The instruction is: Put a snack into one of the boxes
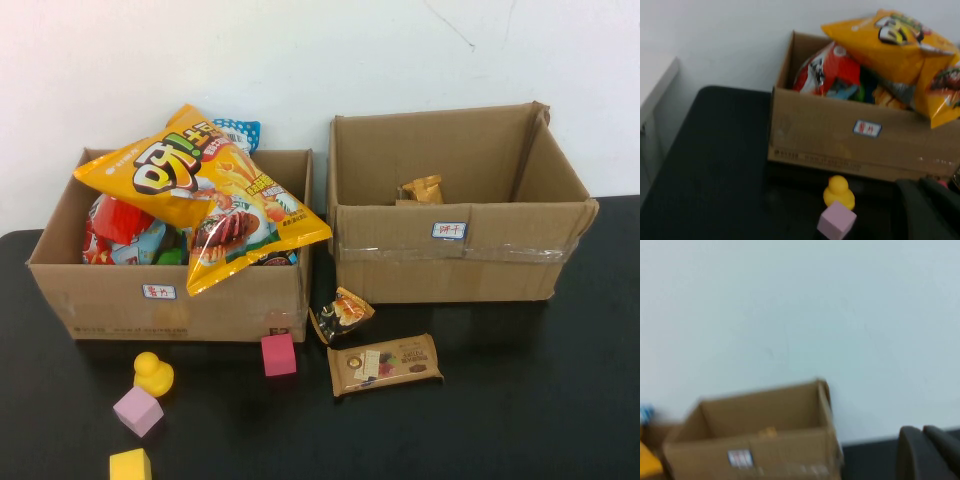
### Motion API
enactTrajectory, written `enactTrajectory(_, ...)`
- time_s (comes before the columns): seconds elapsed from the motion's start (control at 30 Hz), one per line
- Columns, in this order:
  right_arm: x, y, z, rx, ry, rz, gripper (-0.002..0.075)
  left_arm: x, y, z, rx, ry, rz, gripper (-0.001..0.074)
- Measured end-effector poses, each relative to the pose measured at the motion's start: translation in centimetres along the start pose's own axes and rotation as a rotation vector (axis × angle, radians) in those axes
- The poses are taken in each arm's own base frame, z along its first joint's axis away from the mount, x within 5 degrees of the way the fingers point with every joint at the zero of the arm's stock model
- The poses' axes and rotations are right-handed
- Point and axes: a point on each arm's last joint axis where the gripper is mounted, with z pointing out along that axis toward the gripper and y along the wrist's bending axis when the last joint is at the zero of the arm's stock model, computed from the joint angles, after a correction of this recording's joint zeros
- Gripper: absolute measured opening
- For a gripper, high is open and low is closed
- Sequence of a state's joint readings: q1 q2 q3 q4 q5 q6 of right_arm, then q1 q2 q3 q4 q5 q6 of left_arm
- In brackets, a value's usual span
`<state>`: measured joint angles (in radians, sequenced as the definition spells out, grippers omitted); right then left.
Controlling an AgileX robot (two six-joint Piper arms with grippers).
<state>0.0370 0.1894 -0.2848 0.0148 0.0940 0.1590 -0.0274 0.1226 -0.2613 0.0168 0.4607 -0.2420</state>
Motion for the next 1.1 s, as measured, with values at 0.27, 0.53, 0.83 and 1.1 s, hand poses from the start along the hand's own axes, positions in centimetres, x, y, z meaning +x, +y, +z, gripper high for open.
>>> enactTrajectory(0.27,-0.7,0.2,2.4,0.019,0.314,-0.199,0.0000,-0.1,-0.5,0.1,0.042,0.065,0.007,-0.0002)
enactTrajectory(0.53,-1.3,1.3,8.3,-0.081,0.589,-0.244,0.0000,0.4,-0.5,1.5,0.027,0.227,0.089,-0.0002)
enactTrajectory(0.83,3.6,4.4,15.9,-0.394,0.848,-0.430,0.0000,0.3,-0.7,1.9,0.039,0.224,0.062,-0.0002)
enactTrajectory(1.1,10.8,8.5,20.5,-0.634,0.964,-0.651,0.0020,0.3,-0.7,2.0,0.039,0.224,0.063,-0.0002)
